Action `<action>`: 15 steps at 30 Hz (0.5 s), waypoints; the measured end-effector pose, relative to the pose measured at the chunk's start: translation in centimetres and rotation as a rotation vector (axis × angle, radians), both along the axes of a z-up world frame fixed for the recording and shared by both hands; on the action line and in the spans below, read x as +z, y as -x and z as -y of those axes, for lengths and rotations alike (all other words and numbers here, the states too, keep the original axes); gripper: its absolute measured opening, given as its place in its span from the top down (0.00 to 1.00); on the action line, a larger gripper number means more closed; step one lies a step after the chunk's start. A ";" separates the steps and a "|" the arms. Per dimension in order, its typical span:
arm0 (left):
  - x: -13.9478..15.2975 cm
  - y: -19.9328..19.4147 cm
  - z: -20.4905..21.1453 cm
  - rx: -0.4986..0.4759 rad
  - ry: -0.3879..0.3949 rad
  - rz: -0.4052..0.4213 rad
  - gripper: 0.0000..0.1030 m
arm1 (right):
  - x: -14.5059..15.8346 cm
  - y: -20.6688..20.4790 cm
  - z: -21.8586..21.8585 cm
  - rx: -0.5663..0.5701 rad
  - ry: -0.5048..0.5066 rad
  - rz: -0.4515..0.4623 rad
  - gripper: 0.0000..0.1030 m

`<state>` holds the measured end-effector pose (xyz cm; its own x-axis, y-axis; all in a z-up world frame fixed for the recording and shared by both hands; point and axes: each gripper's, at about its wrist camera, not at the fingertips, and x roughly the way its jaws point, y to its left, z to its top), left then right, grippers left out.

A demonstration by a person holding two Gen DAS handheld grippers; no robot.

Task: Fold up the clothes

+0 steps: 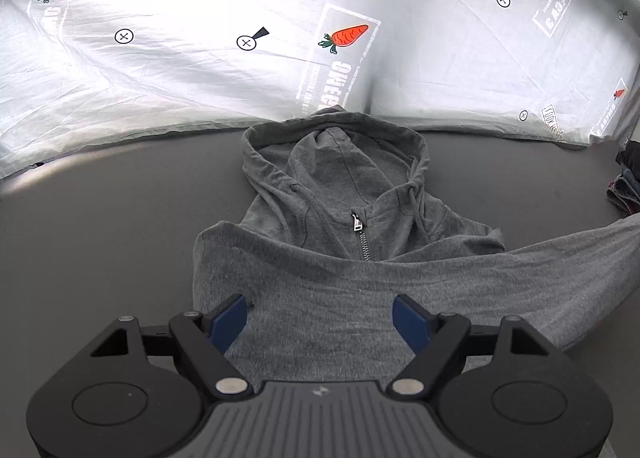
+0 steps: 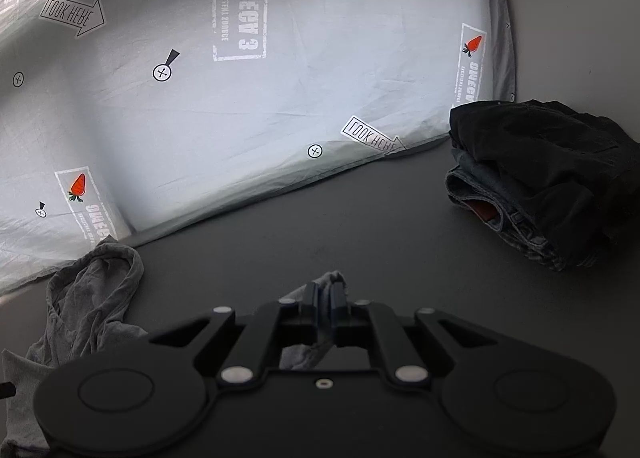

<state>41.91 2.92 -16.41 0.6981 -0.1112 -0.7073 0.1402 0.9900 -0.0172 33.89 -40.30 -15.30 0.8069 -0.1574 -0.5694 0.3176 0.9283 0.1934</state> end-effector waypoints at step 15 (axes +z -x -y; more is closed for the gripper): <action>-2.9 -7.4 -3.4 0.192 0.097 -0.003 0.22 | -5.9 0.9 1.2 -0.152 -0.161 -0.176 0.64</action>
